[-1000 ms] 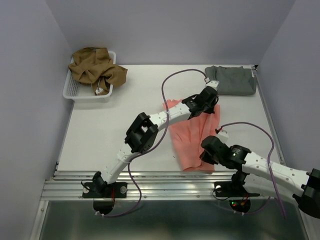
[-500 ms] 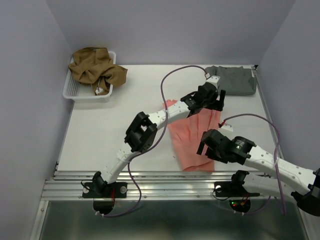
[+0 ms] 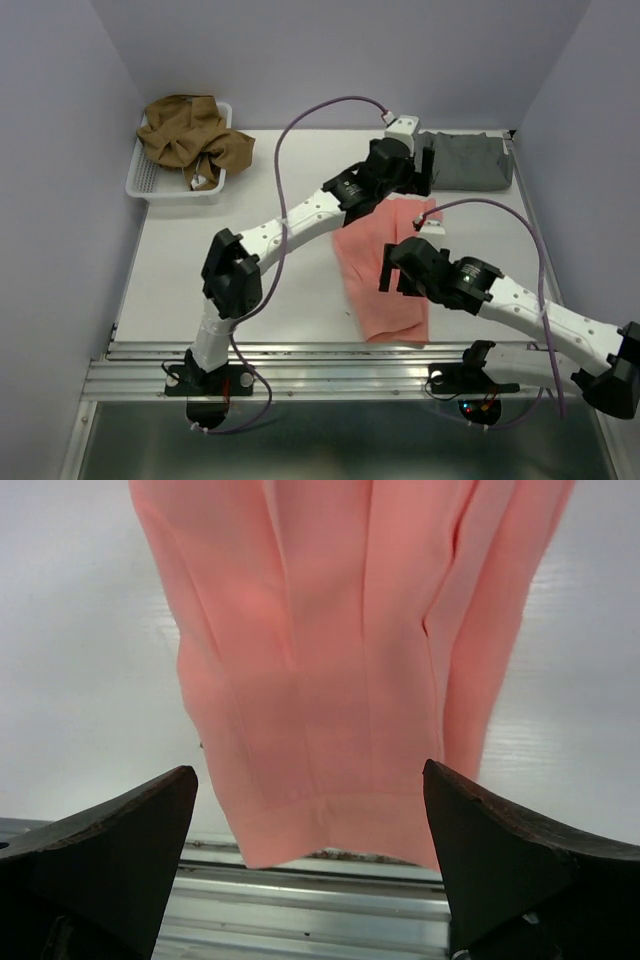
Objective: Fold and stack the skirts
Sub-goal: Fold the skirt
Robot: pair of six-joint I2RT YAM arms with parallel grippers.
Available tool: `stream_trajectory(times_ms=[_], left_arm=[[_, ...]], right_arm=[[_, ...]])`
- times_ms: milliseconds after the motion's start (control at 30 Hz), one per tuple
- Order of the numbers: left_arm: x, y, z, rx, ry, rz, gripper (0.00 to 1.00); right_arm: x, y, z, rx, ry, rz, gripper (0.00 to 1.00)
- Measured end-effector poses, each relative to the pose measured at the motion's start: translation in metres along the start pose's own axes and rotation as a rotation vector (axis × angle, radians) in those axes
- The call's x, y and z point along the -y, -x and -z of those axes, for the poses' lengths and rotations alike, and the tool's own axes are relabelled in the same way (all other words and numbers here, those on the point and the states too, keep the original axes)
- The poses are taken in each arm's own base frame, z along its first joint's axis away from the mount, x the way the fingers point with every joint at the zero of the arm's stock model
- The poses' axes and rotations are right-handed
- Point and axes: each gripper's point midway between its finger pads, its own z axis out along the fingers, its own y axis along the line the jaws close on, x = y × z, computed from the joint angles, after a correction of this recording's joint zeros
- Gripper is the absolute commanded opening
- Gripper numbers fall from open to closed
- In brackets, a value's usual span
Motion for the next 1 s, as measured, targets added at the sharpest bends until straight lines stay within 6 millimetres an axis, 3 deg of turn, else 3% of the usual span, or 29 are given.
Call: stream_trajectory(times_ms=[67,133,233,333,433,567,767,1000], left_arm=[[-0.013,0.023,0.025,0.051,0.021,0.02,0.99],[-0.03,0.032,0.041,0.073,0.046,0.038,0.99],[-0.061,0.029,0.046,0.069,0.1,0.068,0.99],[-0.096,0.003,0.036,0.011,0.167,0.082,0.99],[-0.116,-0.03,0.024,-0.066,0.209,0.076,0.99],[-0.115,-0.055,0.012,-0.125,0.193,0.07,0.99],[-0.11,-0.075,0.002,-0.174,0.163,0.066,0.99],[-0.109,-0.081,-0.001,-0.192,0.154,0.068,0.99]], right_arm=[[-0.013,0.002,-0.015,-0.008,-0.011,0.041,1.0],[-0.021,0.0,-0.028,-0.024,-0.02,0.064,1.0],[-0.03,-0.008,-0.054,-0.075,-0.031,0.088,1.0],[-0.029,-0.01,-0.074,-0.109,-0.043,0.071,1.0],[-0.016,-0.012,-0.089,-0.126,-0.073,0.041,1.0],[0.013,-0.017,-0.102,-0.13,-0.118,-0.008,1.0],[0.052,-0.042,-0.123,-0.181,-0.145,-0.083,1.0],[0.054,-0.031,-0.128,-0.143,-0.099,-0.147,1.0]])
